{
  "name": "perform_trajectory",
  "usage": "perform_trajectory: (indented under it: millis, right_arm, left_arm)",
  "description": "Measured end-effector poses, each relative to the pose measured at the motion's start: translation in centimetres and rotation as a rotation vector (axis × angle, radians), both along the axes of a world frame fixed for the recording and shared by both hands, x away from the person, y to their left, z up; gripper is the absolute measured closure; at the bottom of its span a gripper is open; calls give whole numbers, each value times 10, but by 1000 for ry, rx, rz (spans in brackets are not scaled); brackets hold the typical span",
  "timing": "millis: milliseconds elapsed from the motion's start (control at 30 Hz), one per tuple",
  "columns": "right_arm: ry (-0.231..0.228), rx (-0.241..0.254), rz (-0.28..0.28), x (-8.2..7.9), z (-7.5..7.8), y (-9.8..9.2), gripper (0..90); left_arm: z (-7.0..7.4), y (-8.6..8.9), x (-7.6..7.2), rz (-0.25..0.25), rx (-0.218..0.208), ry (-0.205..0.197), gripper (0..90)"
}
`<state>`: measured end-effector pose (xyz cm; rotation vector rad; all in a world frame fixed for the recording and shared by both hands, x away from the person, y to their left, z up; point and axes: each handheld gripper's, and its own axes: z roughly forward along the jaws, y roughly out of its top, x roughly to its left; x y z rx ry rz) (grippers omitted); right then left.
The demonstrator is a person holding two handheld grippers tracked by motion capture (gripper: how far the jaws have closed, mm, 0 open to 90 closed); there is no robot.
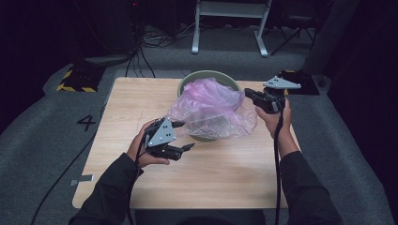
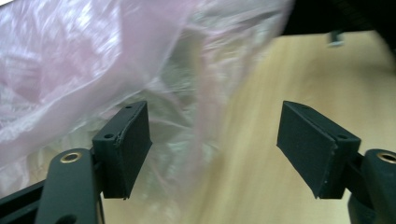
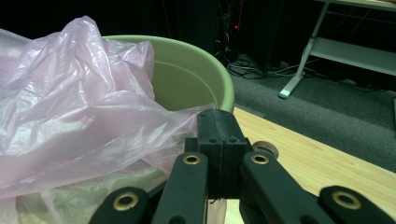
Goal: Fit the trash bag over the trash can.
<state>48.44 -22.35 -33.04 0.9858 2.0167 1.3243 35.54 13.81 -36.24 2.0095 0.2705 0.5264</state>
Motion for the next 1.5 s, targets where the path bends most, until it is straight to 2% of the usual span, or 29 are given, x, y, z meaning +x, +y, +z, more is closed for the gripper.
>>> perform_trajectory:
  millis: [67, 167, 267, 367, 467, 533, 567, 633, 700, 733, 767, 833, 900, 967, 1067, 1100, 1167, 1233, 1300, 1500]
  right_arm:
    - [0, 0, -2, 0, 1, -1, 900]
    - [-4, -4, 0, -2, 2, -1, 900]
    - [-9, -5, 2, -3, 5, -1, 900]
    - [-15, -11, 4, -4, 6, -1, 900]
    - [-15, -13, 4, -3, 7, 0, 900]
    - [-17, -17, 2, -3, 7, 0, 900]
    - [-15, -16, 4, -2, 7, 0, 900]
    - [-15, -21, 6, -2, 7, 0, 900]
    - [-16, -24, 9, -1, 7, 0, 900]
    - [-15, -26, 9, 0, 7, 0, 900]
    - [-16, -28, 10, 0, 7, 1, 900]
    - [-14, -32, 9, 2, 6, 1, 900]
    - [-10, -37, 7, 4, 4, 1, 900]
    - [-7, -37, 0, 6, 3, 1, 900]
    - [-5, -47, -9, 10, 1, 1, 900]
    - [-1, -50, -14, 11, 0, 1, 900]
    - [4, -49, -26, 14, -2, 0, 900]
    - [11, -47, -33, 17, -5, -1, 900]
    - [16, -50, -42, 20, -7, -1, 900]
    - [47, -60, -58, 30, -16, 0, 900]
  left_arm:
    - [5, 3, -9, -13, -16, -16, 233]
    - [16, 10, -17, 13, -57, -36, 233]
    - [25, 16, -16, 93, -89, -58, 224]
    - [29, 17, -6, 187, -69, -79, 222]
    - [30, 18, 13, 248, -21, -74, 215]
    - [31, 20, 26, 280, -5, -69, 210]
    - [32, 20, 33, 290, 6, -61, 223]
    - [33, 21, 45, 312, 41, -69, 241]
    - [34, 21, 55, 337, 64, -72, 355]
    - [34, 21, 60, 335, 54, -55, 380]
    - [35, 22, 64, 326, 55, -41, 461]
    - [36, 23, 73, 330, 53, -36, 535]
    - [36, 26, 80, 305, 16, 4, 624]
    - [35, 27, 87, 312, 10, 34, 721]
    - [32, 29, 100, 326, -10, 93, 793]
    - [30, 30, 104, 333, -19, 107, 808]
    - [28, 30, 111, 368, -11, 121, 828]
    - [25, 31, 117, 381, -10, 144, 836]
    - [20, 31, 124, 411, 8, 154, 845]
    - [4, 31, 142, 452, 12, 237, 853]
